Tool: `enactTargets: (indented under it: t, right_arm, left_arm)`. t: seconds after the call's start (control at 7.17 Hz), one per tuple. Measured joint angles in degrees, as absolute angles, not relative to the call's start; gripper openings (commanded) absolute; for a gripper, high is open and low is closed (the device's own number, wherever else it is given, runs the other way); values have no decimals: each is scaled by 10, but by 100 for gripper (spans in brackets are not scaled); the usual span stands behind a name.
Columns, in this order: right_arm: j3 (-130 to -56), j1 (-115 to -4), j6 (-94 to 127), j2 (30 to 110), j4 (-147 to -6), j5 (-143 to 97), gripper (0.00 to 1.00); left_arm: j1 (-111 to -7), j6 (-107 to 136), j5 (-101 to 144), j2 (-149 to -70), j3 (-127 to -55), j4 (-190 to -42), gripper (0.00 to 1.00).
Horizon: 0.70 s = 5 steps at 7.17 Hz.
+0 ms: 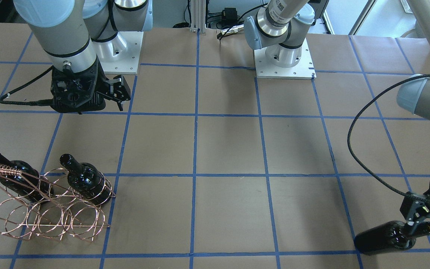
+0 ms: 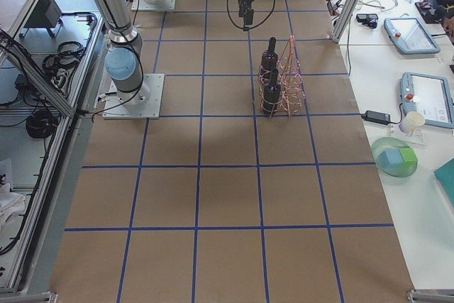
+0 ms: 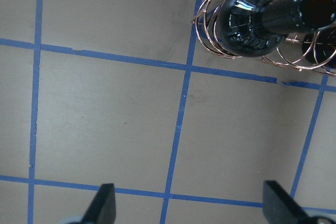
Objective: Place wine into wine basket
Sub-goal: 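Lift the bottle with the left gripper and carry it toward the table center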
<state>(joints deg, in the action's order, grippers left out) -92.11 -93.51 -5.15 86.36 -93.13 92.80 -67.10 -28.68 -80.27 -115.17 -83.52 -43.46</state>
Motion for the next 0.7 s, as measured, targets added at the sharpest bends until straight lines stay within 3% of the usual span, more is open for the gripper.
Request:
enactTargets:
  t: [0.14,0.42,0.56,0.7]
  right_arm:
    - [-921,-935,-52,863,-932,929,100]
    - [-921,-935,-52,863,-932,929,100]
    - [-921,-935,-51,864,-931,929,100]
    - [-921,-935,-51,864,-931,930,100]
  left_arm:
    - [-671,-287,-803,-1152,-835,-437,35]
    - [-669,-287,-803,-1152,-835,-438,31]
    - [-668,-287,-803,-1152,-835,-439,20]
    - [-668,-288,-802,-1152,-835,-439,16]
